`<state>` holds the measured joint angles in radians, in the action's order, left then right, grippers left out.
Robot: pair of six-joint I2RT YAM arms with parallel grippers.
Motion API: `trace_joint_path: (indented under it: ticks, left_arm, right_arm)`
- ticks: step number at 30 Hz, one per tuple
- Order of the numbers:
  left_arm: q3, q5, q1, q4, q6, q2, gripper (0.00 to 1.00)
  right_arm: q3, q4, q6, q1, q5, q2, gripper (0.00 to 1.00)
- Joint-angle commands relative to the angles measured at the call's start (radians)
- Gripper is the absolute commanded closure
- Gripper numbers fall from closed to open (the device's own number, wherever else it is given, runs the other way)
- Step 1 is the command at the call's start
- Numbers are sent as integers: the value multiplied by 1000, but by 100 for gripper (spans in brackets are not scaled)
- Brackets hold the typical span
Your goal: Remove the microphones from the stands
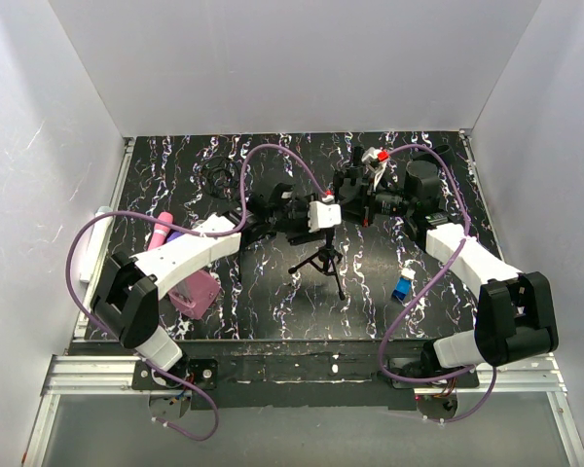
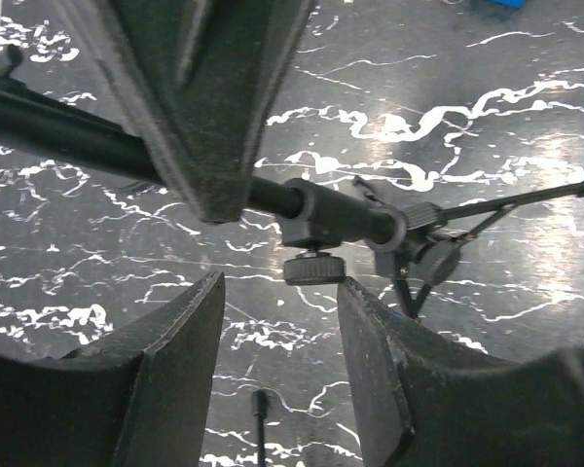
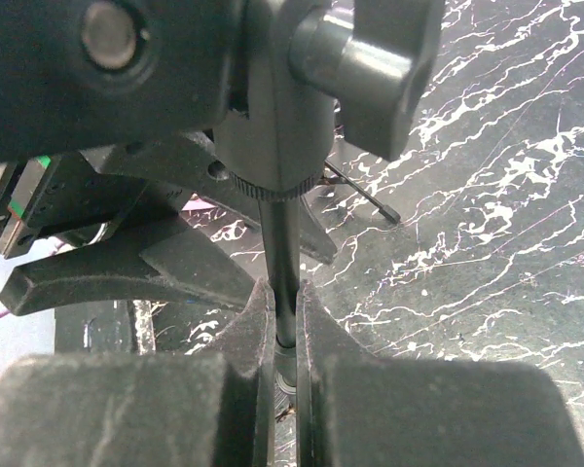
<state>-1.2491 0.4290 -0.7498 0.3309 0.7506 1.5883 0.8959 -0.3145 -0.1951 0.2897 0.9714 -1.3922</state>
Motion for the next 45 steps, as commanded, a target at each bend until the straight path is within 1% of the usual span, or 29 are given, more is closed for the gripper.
trace_joint_path:
  ticks: [1,4,6,8,12,16,21,23,24,26,29,30,31,33,34,37,39,40,45]
  left_arm:
    - [-1,-49,-3,-72,27,-11,55]
    - [-7,-55,-6,-84,-6,-7,62]
    - [-16,-53,-6,-84,-23,-5,64]
    - [-16,-35,-10,-75,-23,-8,64]
    - [-16,17,-10,-43,-10,-16,61]
    - [-24,30,-16,-27,-11,-13,62]
    - [-27,54,-16,-26,-20,-8,58]
    - [-32,62,-17,-26,-33,-7,58]
    - [-33,63,-17,-24,-34,-5,62]
    - [-38,57,-17,-18,-39,-1,73]
    - [-47,41,-17,-20,-63,1,92]
    - [-53,30,-17,-20,-86,4,98]
    - [-65,10,-17,-20,-132,9,100]
    - [-120,-13,-5,11,-250,28,100]
    - [-165,3,16,43,-325,48,100]
    - [-292,137,107,124,-590,126,100]
    - [-349,282,167,151,-733,180,100]
    - [-363,325,181,151,-787,193,100]
    - [-440,499,211,218,-931,269,100]
  right_arm:
    - [40,20,-53,0,33,4,99]
    - [37,20,-53,0,30,5,99]
    - [34,20,-53,0,29,7,99]
    - [34,18,-55,2,27,5,99]
    - [34,14,-58,0,26,4,99]
    - [35,11,-61,2,24,-1,99]
    - [32,11,-64,0,21,-1,99]
    - [32,11,-63,0,20,1,99]
    - [32,11,-63,0,20,1,99]
    - [31,11,-63,0,20,2,99]
    - [26,11,-63,0,20,7,99]
    - [26,12,-60,2,21,10,99]
    - [23,9,-58,0,24,15,99]
    - [17,6,-41,0,26,30,99]
    - [17,8,-34,2,29,39,99]
    - [14,25,6,2,32,68,99]
    - [12,28,26,2,36,87,99]
    - [9,26,32,0,35,96,99]
    - [2,28,54,3,29,139,99]
